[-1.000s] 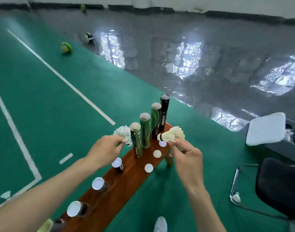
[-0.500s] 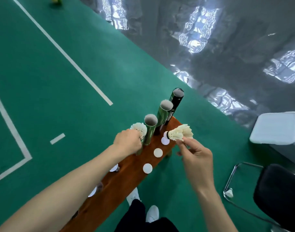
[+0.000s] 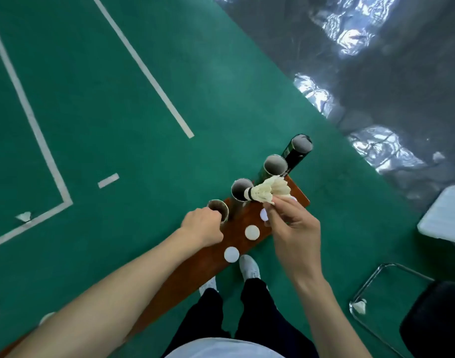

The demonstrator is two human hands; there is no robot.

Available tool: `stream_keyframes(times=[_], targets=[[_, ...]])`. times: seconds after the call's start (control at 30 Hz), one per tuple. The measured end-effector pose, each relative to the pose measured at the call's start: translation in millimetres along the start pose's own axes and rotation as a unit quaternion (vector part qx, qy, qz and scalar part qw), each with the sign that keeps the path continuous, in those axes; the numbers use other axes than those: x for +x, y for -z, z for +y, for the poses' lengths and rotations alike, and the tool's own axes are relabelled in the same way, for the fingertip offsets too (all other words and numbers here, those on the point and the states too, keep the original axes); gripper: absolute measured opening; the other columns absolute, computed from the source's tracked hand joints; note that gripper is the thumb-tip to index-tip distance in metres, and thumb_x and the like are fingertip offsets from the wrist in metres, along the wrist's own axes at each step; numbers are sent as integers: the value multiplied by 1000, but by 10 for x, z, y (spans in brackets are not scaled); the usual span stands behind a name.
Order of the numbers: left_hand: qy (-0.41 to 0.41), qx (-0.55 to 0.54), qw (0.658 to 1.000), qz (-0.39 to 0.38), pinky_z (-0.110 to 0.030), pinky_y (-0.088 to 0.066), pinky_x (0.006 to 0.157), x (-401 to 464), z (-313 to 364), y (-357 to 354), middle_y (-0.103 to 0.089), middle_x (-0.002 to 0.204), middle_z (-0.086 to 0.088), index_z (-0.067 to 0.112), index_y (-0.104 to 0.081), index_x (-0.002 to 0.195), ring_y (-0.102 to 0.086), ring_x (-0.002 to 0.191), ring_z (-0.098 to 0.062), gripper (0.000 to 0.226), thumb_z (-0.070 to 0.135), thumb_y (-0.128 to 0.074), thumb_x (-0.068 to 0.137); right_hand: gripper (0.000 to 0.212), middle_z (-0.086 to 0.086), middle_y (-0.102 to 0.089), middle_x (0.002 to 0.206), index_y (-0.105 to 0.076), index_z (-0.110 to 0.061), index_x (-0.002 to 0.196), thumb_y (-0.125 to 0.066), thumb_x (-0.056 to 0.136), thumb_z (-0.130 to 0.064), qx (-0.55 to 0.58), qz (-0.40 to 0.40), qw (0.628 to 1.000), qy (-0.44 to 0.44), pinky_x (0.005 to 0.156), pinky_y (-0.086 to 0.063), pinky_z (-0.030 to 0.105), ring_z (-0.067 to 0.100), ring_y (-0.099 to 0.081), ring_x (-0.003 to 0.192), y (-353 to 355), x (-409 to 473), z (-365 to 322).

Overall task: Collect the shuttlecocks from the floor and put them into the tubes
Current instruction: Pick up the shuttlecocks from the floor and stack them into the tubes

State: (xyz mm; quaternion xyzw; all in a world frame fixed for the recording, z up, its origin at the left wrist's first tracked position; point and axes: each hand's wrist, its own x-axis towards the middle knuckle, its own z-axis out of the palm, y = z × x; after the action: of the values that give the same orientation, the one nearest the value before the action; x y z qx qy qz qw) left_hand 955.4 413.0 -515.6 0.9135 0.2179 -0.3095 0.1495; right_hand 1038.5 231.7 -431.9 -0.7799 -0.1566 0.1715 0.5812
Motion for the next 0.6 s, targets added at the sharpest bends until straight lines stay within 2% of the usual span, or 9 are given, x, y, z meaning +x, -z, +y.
stream_keyframes(times=[0.13, 0.23, 0.3, 0.37, 0.43, 0.5, 0.57, 0.6], targets=[[21, 1, 1000, -17, -33, -43, 62, 0, 84, -16, -68, 94, -7, 19, -49, 79, -55, 72, -30, 8, 20, -55, 75, 19, -10, -76, 107, -81, -16, 110, -73, 95, -8, -46, -44, 998, 14, 83, -61, 39, 10, -70, 89, 72, 163, 106], [21, 0, 1000, 0, -36, -48, 65, -58, 129, -26, -68, 102, -3, 19, -59, 93, -64, 85, -30, 16, 21, -54, 78, 19, -15, -75, 111, -81, -17, 109, -76, 92, -9, -116, -71, 988, 78, 79, -61, 38, 6, -71, 88, 85, 232, 162], [22, -15, 999, 30, -39, -53, 71, -163, 124, 25, -67, 104, 3, 25, -58, 99, -67, 92, -29, 20, 23, -52, 80, 19, -14, -74, 112, -82, -17, 108, -77, 92, -9, -153, -87, 975, 136, 78, -62, 36, 5, -71, 92, 61, 264, 185], [29, -33, 997, 67, -41, -56, 69, -346, 110, 98, -67, 103, 9, 29, -53, 96, -66, 90, -25, 18, 23, -49, 80, 17, -10, -75, 113, -81, -17, 109, -76, 93, -13, -178, -120, 959, 187, 81, -62, 32, 5, -71, 96, 15, 299, 198], [48, -44, 992, 109, -39, -56, 66, -561, 58, 169, -68, 110, 14, 33, -57, 104, -67, 93, -23, 28, 23, -46, 80, 17, -9, -76, 114, -81, -19, 109, -75, 94, -16, -203, -147, 941, 228, 79, -62, 30, 6, -72, 96, -77, 333, 210], [81, -73, 983, 148, -40, -58, 79, -779, -27, 226, -65, 128, 21, 40, -61, 124, -66, 109, -20, 44, 24, -47, 86, 18, -10, -76, 115, -82, -21, 109, -75, 93, -16, -223, -173, 925, 254, 70, -62, 31, 11, -73, 93, -203, 365, 251], [132, -103, 972, 167, -41, -53, 98, -982, -125, 233, -58, 141, 22, 38, -60, 136, -60, 126, -15, 46, 28, -52, 92, 18, -11, -75, 116, -82, -22, 109, -72, 94, -17, -253, -216, 904, 268, 61, -60, 35, 17, -74, 89, -337, 408, 319], [154, -115, 966, 170, -39, -50, 103, -1071, -173, 222, -57, 143, 21, 36, -60, 138, -57, 129, -13, 45, 30, -53, 93, 19, -12, -74, 117, -81, -24, 110, -69, 96, -20, -280, -244, 889, 267, 59, -57, 34, 19, -73, 88, -410, 436, 365]])
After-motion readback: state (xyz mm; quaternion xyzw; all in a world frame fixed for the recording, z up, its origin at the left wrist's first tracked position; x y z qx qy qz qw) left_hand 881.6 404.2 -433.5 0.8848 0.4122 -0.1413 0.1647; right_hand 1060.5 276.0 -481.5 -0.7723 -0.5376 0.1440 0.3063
